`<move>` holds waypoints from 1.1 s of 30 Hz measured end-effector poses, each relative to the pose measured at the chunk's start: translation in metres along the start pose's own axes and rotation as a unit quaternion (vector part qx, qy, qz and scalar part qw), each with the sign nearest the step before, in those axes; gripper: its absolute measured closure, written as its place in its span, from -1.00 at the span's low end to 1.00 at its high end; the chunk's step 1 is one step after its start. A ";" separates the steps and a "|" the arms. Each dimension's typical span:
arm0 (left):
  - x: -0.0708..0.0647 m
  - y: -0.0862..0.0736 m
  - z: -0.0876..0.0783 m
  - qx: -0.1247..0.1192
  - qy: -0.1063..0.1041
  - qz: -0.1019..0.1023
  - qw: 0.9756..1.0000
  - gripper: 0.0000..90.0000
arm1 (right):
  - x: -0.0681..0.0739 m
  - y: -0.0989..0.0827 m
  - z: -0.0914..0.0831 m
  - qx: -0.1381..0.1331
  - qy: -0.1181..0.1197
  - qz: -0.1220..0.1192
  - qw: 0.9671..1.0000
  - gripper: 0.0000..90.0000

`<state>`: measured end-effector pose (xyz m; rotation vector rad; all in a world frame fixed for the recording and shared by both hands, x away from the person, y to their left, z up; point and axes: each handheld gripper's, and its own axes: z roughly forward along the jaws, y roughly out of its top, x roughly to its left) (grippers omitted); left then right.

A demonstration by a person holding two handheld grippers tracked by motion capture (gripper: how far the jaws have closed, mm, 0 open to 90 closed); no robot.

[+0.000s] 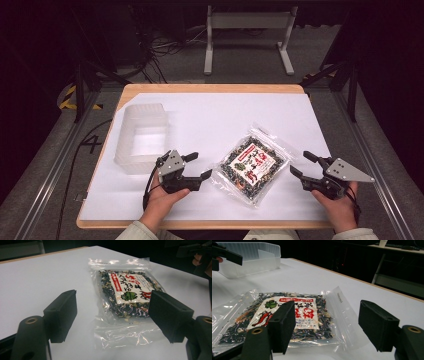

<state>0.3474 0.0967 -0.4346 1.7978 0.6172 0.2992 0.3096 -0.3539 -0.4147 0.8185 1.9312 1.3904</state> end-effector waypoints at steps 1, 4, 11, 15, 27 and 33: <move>0.000 0.000 0.000 0.001 0.001 0.000 1.000 -0.47 | 0.000 0.001 0.000 -0.001 0.000 -0.002 1.000 -0.32; 0.000 0.000 -0.001 0.001 0.004 -0.001 1.000 -0.47 | 0.000 0.003 0.001 -0.004 0.002 -0.005 1.000 -0.33; 0.000 0.000 -0.002 0.006 0.009 -0.001 1.000 -0.45 | -0.005 0.010 0.007 -0.003 0.004 -0.010 1.000 -0.36; -0.001 0.000 -0.002 0.008 0.009 -0.001 1.000 -0.46 | -0.012 0.014 0.010 -0.005 0.001 -0.004 1.000 -0.37; -0.003 -0.003 -0.008 0.011 0.016 -0.001 1.000 -0.47 | -0.036 0.020 0.020 0.005 -0.011 0.022 1.000 -0.39; -0.002 -0.004 -0.011 0.010 0.023 -0.004 1.000 -0.47 | -0.042 0.024 0.028 0.010 -0.019 0.028 0.999 -0.38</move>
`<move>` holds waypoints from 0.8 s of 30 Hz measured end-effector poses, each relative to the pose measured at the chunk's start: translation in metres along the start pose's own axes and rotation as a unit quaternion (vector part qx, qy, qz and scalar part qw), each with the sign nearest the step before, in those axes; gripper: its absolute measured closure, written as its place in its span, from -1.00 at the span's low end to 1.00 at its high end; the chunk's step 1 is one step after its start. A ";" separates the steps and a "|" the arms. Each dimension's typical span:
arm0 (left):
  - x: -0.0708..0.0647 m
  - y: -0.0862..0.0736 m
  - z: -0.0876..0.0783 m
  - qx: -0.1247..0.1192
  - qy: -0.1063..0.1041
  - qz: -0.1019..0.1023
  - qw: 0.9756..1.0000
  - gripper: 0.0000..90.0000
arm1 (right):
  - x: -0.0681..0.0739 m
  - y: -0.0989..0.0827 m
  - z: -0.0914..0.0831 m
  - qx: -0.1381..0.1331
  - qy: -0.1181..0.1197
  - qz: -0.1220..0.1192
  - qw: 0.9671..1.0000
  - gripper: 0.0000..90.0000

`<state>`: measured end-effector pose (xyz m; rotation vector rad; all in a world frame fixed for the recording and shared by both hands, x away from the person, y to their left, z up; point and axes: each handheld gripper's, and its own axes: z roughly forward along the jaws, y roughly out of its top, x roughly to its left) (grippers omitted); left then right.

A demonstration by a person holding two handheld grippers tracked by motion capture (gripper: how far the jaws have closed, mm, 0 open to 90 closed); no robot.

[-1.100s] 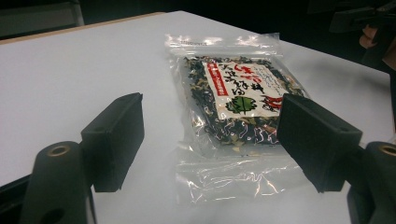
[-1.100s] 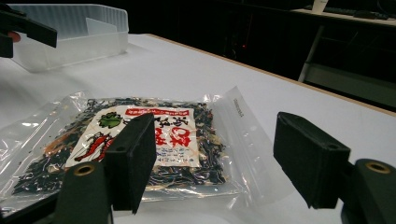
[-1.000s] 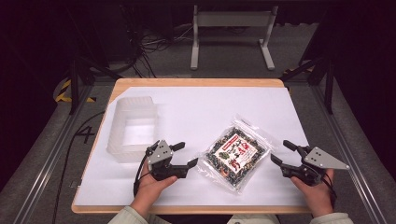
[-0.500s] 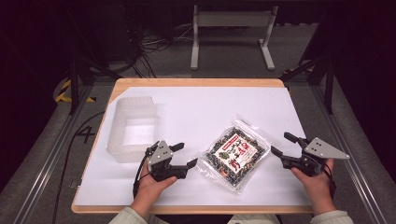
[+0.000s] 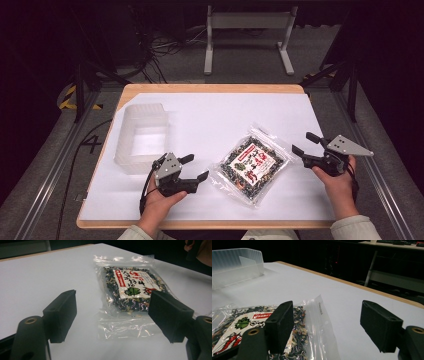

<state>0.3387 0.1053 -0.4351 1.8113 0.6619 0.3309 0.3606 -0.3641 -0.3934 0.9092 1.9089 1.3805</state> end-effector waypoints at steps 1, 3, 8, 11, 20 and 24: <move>0.000 -0.001 0.000 0.000 0.001 -0.003 1.000 -0.47 | -0.001 0.001 0.001 0.003 0.000 0.001 1.000 -0.38; 0.000 -0.001 0.000 0.000 0.001 -0.003 1.000 -0.47 | -0.003 0.001 0.004 0.005 0.000 0.009 1.000 -0.40; -0.001 0.000 0.001 0.001 0.000 0.002 1.000 -0.47 | -0.012 0.001 0.014 0.017 0.000 0.036 0.999 -0.41; 0.000 0.000 0.001 0.004 0.001 0.002 1.000 -0.48 | -0.018 0.001 0.020 0.026 -0.006 0.038 0.999 -0.34; 0.004 -0.001 0.003 0.002 -0.006 -0.016 1.000 -0.47 | -0.028 0.000 0.034 0.048 -0.013 0.048 0.998 -0.23; 0.002 0.000 0.004 0.003 -0.017 -0.007 1.000 -0.33 | -0.031 -0.006 0.040 0.080 -0.019 0.066 0.994 -0.26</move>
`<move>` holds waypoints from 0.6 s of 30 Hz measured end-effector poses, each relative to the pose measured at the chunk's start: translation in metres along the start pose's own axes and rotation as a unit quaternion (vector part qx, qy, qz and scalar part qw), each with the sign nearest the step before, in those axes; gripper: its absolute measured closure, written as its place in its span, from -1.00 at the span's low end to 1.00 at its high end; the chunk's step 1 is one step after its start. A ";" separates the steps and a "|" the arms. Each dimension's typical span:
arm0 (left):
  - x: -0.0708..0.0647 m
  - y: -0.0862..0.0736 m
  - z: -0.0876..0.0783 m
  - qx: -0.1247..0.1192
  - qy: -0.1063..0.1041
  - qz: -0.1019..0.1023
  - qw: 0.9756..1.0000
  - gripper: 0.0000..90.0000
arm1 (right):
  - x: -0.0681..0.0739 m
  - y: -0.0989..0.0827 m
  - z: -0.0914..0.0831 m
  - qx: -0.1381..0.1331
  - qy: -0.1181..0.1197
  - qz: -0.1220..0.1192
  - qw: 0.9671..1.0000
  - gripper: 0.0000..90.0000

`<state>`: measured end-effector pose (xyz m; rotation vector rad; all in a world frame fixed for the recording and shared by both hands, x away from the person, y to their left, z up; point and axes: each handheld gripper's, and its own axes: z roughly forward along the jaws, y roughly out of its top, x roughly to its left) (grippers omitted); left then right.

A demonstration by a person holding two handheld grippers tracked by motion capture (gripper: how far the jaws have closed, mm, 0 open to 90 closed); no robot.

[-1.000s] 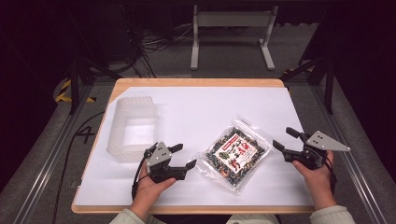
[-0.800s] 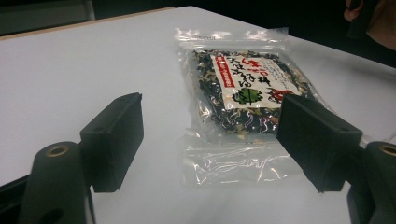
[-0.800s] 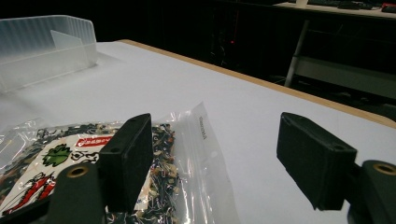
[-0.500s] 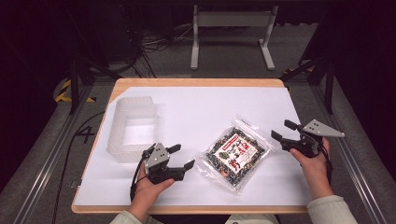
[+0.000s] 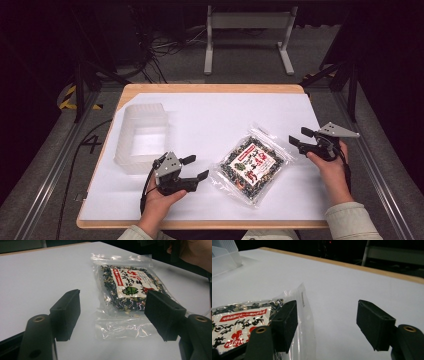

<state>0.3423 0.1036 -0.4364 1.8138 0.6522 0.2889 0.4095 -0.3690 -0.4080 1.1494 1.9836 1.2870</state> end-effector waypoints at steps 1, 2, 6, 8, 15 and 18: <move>0.000 0.000 0.000 0.001 0.001 0.002 1.000 -0.32 | -0.001 -0.001 0.001 0.007 0.000 0.005 1.000 -0.26; -0.001 0.000 0.000 0.001 0.000 0.000 1.000 -0.32 | -0.002 -0.002 0.002 0.013 0.004 0.009 1.000 -0.25; -0.001 0.000 0.000 0.005 0.001 -0.003 1.000 -0.31 | -0.001 -0.005 0.005 0.039 0.020 0.021 0.999 -0.17; -0.001 0.000 0.000 0.009 0.003 -0.005 1.000 -0.32 | -0.001 -0.007 0.007 0.054 0.029 0.029 0.998 -0.13; 0.001 0.000 -0.002 0.004 0.010 -0.003 1.000 -0.35 | 0.000 -0.012 0.011 0.101 0.052 0.039 0.993 0.02; 0.004 0.000 -0.002 0.006 0.008 -0.007 1.000 -0.39 | 0.001 -0.013 0.011 0.111 0.066 0.043 0.991 0.06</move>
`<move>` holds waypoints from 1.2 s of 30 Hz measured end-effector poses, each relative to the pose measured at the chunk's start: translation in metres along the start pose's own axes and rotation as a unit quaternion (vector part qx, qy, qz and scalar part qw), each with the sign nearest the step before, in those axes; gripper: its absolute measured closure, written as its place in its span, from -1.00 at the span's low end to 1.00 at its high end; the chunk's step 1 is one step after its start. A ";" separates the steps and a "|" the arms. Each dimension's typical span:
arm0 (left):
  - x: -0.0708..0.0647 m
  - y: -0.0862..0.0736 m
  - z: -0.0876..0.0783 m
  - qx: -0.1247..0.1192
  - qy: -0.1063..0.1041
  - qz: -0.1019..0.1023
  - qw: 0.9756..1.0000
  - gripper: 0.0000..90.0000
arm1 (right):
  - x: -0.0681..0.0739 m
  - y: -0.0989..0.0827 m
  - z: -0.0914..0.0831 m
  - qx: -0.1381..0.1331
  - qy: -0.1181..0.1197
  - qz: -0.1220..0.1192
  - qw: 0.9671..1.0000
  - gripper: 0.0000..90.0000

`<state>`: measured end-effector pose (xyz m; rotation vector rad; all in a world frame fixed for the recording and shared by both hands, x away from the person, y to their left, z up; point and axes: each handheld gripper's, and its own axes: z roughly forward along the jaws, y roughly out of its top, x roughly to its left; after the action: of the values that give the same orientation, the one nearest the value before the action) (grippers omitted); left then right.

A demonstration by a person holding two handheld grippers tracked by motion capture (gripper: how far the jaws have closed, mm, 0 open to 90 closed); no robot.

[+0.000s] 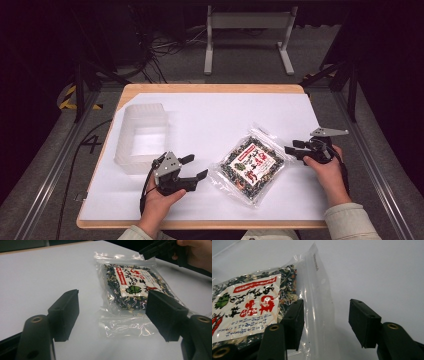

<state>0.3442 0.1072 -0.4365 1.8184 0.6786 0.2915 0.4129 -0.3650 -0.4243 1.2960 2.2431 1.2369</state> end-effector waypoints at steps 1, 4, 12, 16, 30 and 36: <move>0.000 0.000 0.000 0.000 0.000 0.000 1.000 -0.39 | 0.000 0.000 0.000 0.000 0.000 0.000 1.000 0.06; 0.001 0.000 0.000 0.000 0.000 -0.001 1.000 -0.39 | 0.000 -0.001 0.002 0.011 0.017 0.006 1.000 0.09; -0.001 -0.001 0.002 0.001 -0.009 0.010 1.000 -0.37 | -0.002 -0.004 0.006 0.032 0.043 0.027 0.998 0.22; -0.001 -0.001 0.002 -0.001 -0.017 0.015 1.000 -0.34 | -0.002 -0.006 0.010 0.045 0.063 0.034 0.996 0.26; -0.006 -0.002 0.007 0.019 -0.016 0.031 0.999 -0.28 | -0.002 -0.005 0.007 0.051 0.070 0.029 0.996 0.94; -0.004 0.004 0.012 -0.005 -0.038 -0.005 0.999 -0.29 | 0.000 -0.004 0.007 0.056 0.061 0.021 0.996 1.00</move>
<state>0.3481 0.0944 -0.4367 1.8067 0.6322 0.2163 0.4145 -0.3621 -0.4311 1.3472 2.4131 1.2533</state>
